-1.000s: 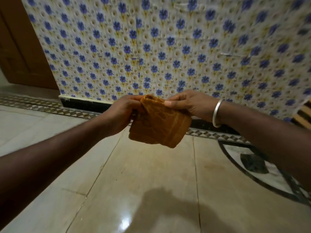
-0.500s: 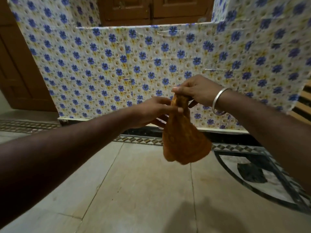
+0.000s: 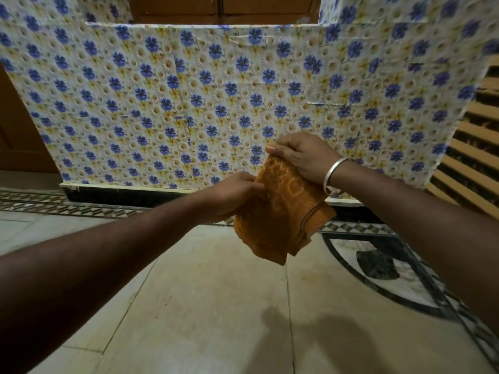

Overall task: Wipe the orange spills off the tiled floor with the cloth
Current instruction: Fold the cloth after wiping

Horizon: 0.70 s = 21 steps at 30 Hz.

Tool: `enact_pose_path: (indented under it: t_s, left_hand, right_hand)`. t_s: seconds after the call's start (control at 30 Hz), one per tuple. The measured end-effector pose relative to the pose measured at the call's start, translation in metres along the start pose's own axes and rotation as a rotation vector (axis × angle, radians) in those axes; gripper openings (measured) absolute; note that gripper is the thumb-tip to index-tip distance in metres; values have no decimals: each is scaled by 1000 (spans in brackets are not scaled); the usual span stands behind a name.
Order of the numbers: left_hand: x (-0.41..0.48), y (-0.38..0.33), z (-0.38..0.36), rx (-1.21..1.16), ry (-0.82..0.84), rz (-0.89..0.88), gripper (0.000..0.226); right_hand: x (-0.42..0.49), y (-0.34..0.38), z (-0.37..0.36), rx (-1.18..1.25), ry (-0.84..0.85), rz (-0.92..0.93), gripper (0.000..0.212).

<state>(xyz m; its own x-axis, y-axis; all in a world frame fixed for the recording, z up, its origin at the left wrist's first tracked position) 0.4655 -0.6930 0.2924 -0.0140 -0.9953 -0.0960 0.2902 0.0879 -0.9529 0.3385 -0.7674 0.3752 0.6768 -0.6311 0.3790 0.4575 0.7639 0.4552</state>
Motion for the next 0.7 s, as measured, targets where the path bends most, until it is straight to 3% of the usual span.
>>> enact_pose_path:
  t_s: [0.07,0.13,0.27,0.37,0.5,0.6,0.7]
  left_hand:
    - [-4,-1,-2,-96,27,47,18]
    - [-7,1,0,-149,23,82,11]
    - [-13,5,13,-259,-82,109,15]
    - [-16,3,22,-318,-148,98,14]
    - [-14,1,29,-388,-183,96,7]
    - [-13,-4,27,-428,-140,51,13]
    - [-13,-6,27,-414,-73,13,23]
  right_hand:
    - [-1,-18,-6,136,-20,-120,40]
    - [-7,-41,-19,313,15,-342,52]
    - [-42,-71,-58,675,339,-808,92]
    - [-57,-70,-80,935,537,-841,107]
    - [-55,-67,-93,1083,510,-837,110]
    - [-49,-47,-92,1256,399,-736,87]
    - [-41,-31,-76,1384,144,-678,54]
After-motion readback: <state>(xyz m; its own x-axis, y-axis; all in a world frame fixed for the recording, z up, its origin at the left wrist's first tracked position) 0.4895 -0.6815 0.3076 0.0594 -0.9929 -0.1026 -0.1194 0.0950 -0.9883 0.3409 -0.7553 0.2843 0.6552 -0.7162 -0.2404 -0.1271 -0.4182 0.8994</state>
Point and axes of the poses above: each hand's wrist, its own x-axis towards the middle knuckle, its own z-axis out of the back of the hand, y = z × x, the point moved 6 cm from there along x, towards the middle knuckle, and after that the axes turned 2 degrees about -z, right-handed, at the moved point
